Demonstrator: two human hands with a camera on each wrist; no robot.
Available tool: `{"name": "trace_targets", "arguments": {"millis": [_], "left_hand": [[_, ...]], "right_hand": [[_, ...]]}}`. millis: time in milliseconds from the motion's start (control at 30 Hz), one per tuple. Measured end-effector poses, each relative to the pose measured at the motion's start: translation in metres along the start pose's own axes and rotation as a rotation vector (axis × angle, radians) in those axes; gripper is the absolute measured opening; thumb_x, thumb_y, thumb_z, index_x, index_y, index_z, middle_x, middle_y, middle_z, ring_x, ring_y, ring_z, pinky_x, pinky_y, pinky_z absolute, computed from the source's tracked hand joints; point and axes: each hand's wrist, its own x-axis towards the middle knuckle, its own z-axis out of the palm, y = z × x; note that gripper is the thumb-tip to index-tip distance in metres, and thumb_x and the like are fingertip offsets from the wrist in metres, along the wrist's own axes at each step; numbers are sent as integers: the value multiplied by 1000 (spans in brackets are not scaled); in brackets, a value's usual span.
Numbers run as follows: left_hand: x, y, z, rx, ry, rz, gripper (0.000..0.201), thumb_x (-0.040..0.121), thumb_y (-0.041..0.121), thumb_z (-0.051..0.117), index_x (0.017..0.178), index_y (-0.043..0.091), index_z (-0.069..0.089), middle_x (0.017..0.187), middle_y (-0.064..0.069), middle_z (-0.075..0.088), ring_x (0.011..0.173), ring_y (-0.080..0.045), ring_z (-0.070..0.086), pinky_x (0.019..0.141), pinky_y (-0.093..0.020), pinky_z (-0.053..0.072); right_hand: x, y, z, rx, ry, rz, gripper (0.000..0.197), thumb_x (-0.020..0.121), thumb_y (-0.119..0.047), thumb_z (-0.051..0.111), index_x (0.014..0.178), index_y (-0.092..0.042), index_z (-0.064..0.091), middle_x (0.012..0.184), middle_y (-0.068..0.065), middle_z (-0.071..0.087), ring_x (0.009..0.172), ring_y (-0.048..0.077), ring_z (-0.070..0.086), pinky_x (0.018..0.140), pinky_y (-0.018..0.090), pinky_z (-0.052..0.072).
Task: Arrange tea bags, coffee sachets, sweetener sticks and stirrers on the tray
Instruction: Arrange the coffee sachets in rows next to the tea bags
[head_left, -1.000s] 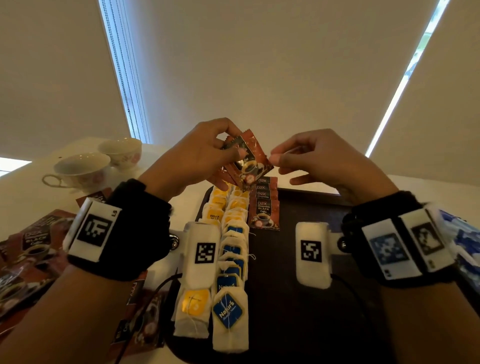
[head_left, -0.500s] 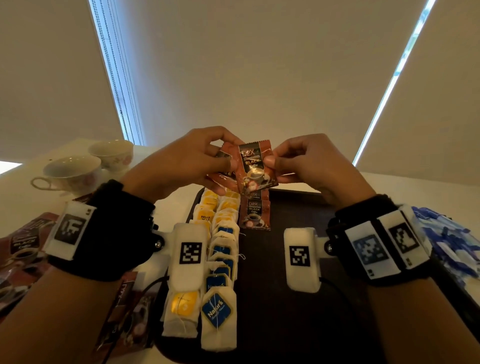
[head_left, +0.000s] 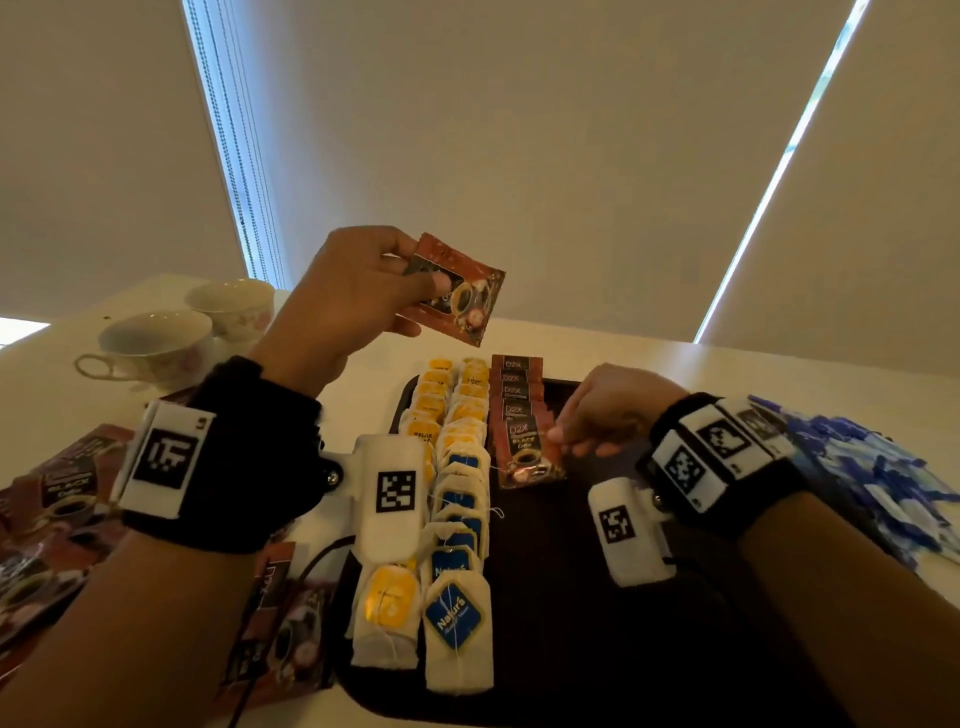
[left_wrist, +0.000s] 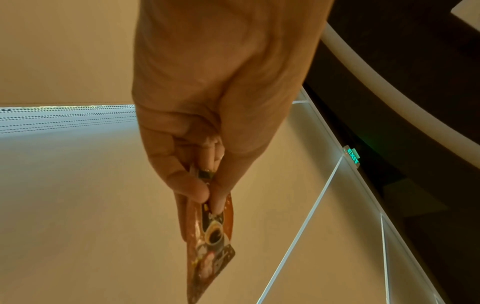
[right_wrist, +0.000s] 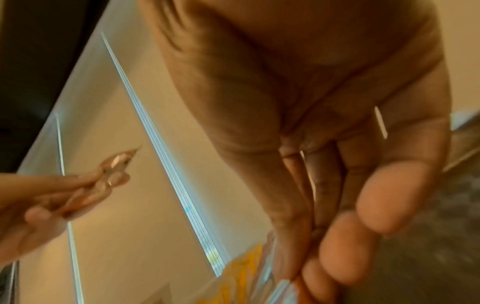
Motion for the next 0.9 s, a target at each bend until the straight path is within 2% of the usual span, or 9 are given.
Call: {"name": "trace_targets", "arguments": {"millis": [100, 333, 500, 633, 700, 767, 800, 900], "left_hand": [[-1, 1, -3, -19, -20, -13, 9, 85, 14, 67, 92, 13, 61, 83, -3, 70, 63, -7, 69, 55, -17, 55], [-1, 1, -7, -39, -29, -21, 15, 86, 14, 66, 100, 8, 61, 92, -10, 70, 74, -16, 71, 59, -22, 58], [-1, 1, -7, -32, -38, -22, 18, 87, 15, 66, 101, 7, 60, 93, -10, 70, 76, -17, 72, 61, -24, 59], [-2, 2, -5, -18, -53, -33, 18, 86, 16, 66, 101, 8, 60, 92, -8, 70, 75, -15, 72, 59, -23, 59], [-2, 2, -4, -10, -66, -40, 18, 86, 16, 66, 101, 9, 60, 91, -7, 70, 75, -15, 72, 59, -24, 59], [-2, 2, -3, 5, -81, -41, 19, 86, 16, 66, 102, 8, 60, 91, -8, 70, 77, -17, 72, 61, -27, 60], [-2, 1, -3, 15, -86, -39, 19, 86, 16, 66, 102, 7, 60, 91, -8, 70, 77, -17, 71, 61, -27, 59], [-1, -1, -2, 67, -98, -12, 15, 87, 16, 65, 99, 6, 63, 86, -5, 69, 71, -12, 69, 54, -20, 56]], "right_hand": [[10, -1, 4, -16, -45, 63, 13, 84, -11, 66, 94, -3, 66, 74, 2, 65, 63, 9, 58, 58, 20, 45], [18, -3, 9, 17, -71, 82, 12, 83, -8, 67, 94, -3, 64, 72, 3, 68, 61, 8, 63, 61, 20, 50], [22, -7, 8, 32, -68, 83, 5, 83, -5, 66, 85, -5, 62, 72, 5, 68, 61, 10, 63, 60, 20, 51], [22, -7, 7, 46, -56, 76, 5, 83, -4, 67, 85, -4, 62, 73, 7, 69, 63, 12, 65, 62, 22, 53], [18, -8, 6, 39, -47, 71, 7, 82, -7, 68, 84, -4, 62, 73, 7, 68, 63, 12, 63, 59, 21, 51], [9, -11, 3, -19, 4, 25, 14, 82, -14, 70, 87, -4, 62, 75, 6, 67, 64, 13, 62, 54, 21, 48], [5, -12, 2, -67, 60, -30, 20, 81, -19, 71, 91, -4, 62, 79, 5, 67, 70, 15, 64, 57, 24, 48], [-14, -20, -1, -86, 256, -295, 30, 84, -28, 68, 108, -11, 60, 94, 4, 64, 91, 19, 64, 61, 23, 46]]}}
